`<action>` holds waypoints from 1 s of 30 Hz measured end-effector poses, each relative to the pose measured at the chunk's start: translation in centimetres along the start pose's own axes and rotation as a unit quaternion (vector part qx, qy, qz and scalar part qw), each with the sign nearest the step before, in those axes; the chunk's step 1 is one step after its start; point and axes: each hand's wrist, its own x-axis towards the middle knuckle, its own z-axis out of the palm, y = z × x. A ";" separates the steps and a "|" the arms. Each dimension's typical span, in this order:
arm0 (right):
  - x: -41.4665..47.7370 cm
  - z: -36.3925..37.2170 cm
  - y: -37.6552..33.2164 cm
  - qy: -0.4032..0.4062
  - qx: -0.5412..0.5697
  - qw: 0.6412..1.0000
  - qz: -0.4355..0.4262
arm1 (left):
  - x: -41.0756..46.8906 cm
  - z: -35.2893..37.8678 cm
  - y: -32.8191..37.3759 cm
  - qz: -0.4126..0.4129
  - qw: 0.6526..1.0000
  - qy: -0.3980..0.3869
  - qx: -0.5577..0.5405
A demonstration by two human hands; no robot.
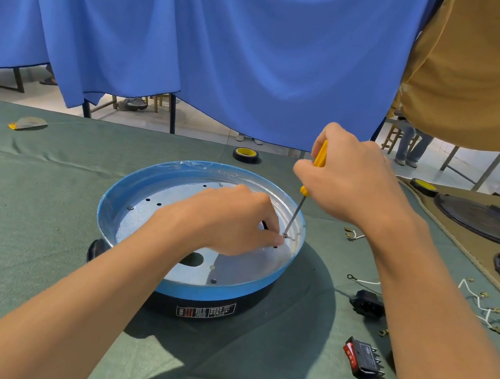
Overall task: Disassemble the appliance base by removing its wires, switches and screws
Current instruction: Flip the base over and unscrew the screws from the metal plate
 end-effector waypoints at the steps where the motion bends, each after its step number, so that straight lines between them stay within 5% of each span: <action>1: -0.1 0.0 -0.1 -0.006 0.002 1.000 -0.001 | 0.2 -0.1 -0.1 -0.004 1.000 -0.003 -0.006; 17: 0.0 0.3 -0.4 0.014 0.007 1.000 -0.021 | 2.7 -1.6 0.0 -0.012 1.000 -0.017 0.002; 30: 0.0 0.2 -0.3 0.018 0.017 1.000 -0.004 | 3.2 -0.3 -0.2 -0.003 0.996 0.008 -0.093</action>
